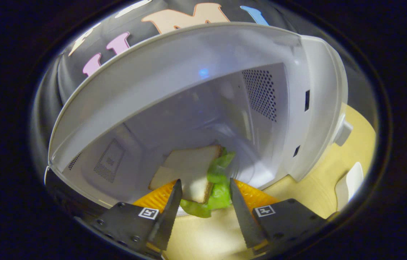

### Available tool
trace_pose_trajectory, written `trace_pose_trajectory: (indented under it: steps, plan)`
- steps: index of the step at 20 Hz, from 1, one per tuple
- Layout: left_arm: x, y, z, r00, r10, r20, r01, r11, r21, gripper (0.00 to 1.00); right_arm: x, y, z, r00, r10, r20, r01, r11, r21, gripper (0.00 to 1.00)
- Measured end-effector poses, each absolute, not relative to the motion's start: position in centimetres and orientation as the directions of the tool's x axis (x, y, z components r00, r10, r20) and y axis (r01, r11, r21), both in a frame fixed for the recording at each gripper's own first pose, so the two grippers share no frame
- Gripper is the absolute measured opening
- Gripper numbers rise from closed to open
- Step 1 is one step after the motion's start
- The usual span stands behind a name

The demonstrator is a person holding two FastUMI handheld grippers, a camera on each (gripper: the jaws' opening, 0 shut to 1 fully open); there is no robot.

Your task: Open the microwave oven with the left hand, put the food in, and close the microwave oven.

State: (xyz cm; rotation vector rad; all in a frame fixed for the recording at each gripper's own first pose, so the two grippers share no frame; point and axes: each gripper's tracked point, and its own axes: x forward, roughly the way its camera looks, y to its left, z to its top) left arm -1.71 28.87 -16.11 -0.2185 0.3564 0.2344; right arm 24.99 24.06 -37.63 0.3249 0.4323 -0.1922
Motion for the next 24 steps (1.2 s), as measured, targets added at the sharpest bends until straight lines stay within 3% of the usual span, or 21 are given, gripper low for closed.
trace_pose_trajectory:
  steps: [1, 2, 3, 4, 5, 6, 7, 14, 18, 19, 20, 21, 22, 23, 24]
  plan:
    - [-1.8, 29.0, -16.1, 0.912, 0.189, -0.365, -0.264, 0.95, -0.166, 0.95, 24.9, 23.8, -37.0, 0.896, -0.127, -0.425, 0.252, 0.935, 0.251, 0.91]
    - [-1.8, 29.0, -16.0, 0.912, 0.189, -0.364, -0.262, 0.951, -0.163, 0.95, 24.6, 23.4, -36.1, 0.903, -0.142, -0.406, 0.252, 0.94, 0.231, 0.9]
    - [-1.8, 28.8, -16.0, 0.913, 0.185, -0.363, -0.258, 0.953, -0.162, 0.95, 24.3, 23.1, -35.3, 0.908, -0.155, -0.389, 0.251, 0.945, 0.209, 0.99]
    - [-1.9, 28.8, -15.9, 0.915, 0.179, -0.361, -0.25, 0.955, -0.159, 0.95, 23.8, 22.9, -34.5, 0.914, -0.163, -0.372, 0.246, 0.951, 0.188, 0.91]
    - [-1.9, 28.7, -15.8, 0.917, 0.176, -0.359, -0.244, 0.958, -0.153, 0.95, 23.3, 22.8, -33.8, 0.92, -0.166, -0.354, 0.237, 0.957, 0.166, 0.99]
    - [-1.9, 28.8, -15.7, 0.918, 0.174, -0.356, -0.238, 0.961, -0.144, 0.94, 22.7, 22.7, -32.9, 0.925, -0.171, -0.338, 0.229, 0.963, 0.141, 0.91]
    - [-1.9, 28.7, -15.6, 0.921, 0.167, -0.352, -0.227, 0.964, -0.136, 0.92, 21.9, 22.7, -32.1, 0.931, -0.169, -0.324, 0.218, 0.968, 0.122, 0.99]
    - [-2.1, 26.4, -15.8, 0.937, 0.034, -0.349, -0.085, 0.988, -0.132, 0.77, 15.2, 23.4, -27.4, 0.955, -0.159, -0.251, 0.168, 0.986, 0.013, 0.99]
    - [-2.7, 25.9, -15.9, 0.937, -0.03, -0.349, -0.003, 0.996, -0.093, 0.52, 11.6, 25.1, -25.1, 0.968, -0.117, -0.221, 0.133, 0.989, 0.057, 1.0]
    - [-2.9, 26.0, -16.2, 0.932, -0.044, -0.361, 0.018, 0.997, -0.074, 0.5, 10.7, 25.1, -24.5, 0.97, -0.121, -0.212, 0.137, 0.989, 0.062, 1.0]
    - [-3.2, 26.0, -16.5, 0.926, -0.061, -0.372, 0.041, 0.997, -0.061, 0.36, 9.9, 25.2, -23.8, 0.971, -0.127, -0.202, 0.143, 0.988, 0.065, 1.0]
    - [-3.5, 25.8, -16.8, 0.921, -0.082, -0.382, 0.066, 0.996, -0.057, 0.31, 9.1, 25.0, -23.3, 0.971, -0.138, -0.194, 0.153, 0.986, 0.066, 1.0]
    - [-3.7, 25.9, -17.2, 0.914, -0.093, -0.395, 0.077, 0.995, -0.056, 0.29, 8.1, 24.9, -22.7, 0.971, -0.146, -0.191, 0.16, 0.985, 0.063, 0.92]
    - [-3.9, 26.0, -17.5, 0.907, -0.103, -0.409, 0.085, 0.994, -0.063, 0.22, 7.2, 24.8, -22.7, 0.97, -0.158, -0.186, 0.169, 0.984, 0.049, 0.91]
    - [-4.2, 25.9, -18.1, 0.898, -0.115, -0.424, 0.095, 0.993, -0.069, 0.06, 6.3, 24.5, -22.3, 0.969, -0.173, -0.179, 0.18, 0.983, 0.029, 0.91]
